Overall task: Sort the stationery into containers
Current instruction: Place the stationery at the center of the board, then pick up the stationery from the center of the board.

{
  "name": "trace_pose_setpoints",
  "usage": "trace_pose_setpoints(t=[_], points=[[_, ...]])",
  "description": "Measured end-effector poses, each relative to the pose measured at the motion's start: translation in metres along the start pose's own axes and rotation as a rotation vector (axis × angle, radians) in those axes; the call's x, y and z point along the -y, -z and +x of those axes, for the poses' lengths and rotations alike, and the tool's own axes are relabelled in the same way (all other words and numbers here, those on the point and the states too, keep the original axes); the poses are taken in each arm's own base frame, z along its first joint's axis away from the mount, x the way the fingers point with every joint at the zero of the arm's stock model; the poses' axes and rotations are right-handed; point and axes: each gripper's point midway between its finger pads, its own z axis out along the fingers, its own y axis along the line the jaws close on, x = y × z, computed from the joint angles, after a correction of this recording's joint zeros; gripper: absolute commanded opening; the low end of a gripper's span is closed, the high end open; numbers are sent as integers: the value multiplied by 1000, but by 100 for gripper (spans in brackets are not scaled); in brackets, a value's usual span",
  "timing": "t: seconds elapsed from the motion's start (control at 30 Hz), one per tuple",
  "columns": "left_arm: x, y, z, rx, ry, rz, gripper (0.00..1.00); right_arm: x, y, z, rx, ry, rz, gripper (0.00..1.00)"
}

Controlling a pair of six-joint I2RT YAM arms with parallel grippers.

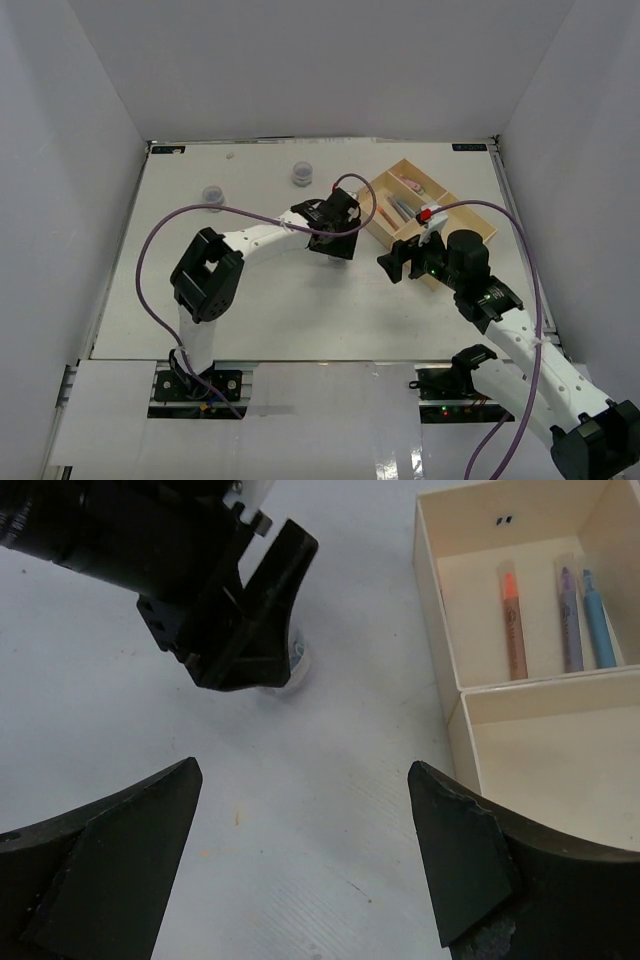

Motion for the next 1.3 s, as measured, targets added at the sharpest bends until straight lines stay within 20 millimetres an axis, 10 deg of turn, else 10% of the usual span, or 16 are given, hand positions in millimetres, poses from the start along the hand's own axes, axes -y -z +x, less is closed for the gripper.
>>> trace_pose_setpoints(t=[0.3, 0.7, 0.8, 0.97, 1.1, 1.3], points=[[25, -17, 19, -67, -44, 27, 97, 4, 1, 10, -39, -20, 26, 90], [17, 14, -15, 29, 9, 44, 98, 12, -20, 37, -175, -31, 54, 90], [-13, 40, -39, 111, 81, 47, 98, 4, -34, 39, -225, -2, 41, 90], [-127, 89, -64, 266, 288, -51, 98, -17, -63, 46, -326, 76, 22, 90], [-192, 110, -41, 320, 396, -144, 98, -26, -88, 48, -387, 123, 34, 91], [-222, 114, 8, 335, 432, -197, 98, -25, -119, 56, -459, 148, 67, 92]])
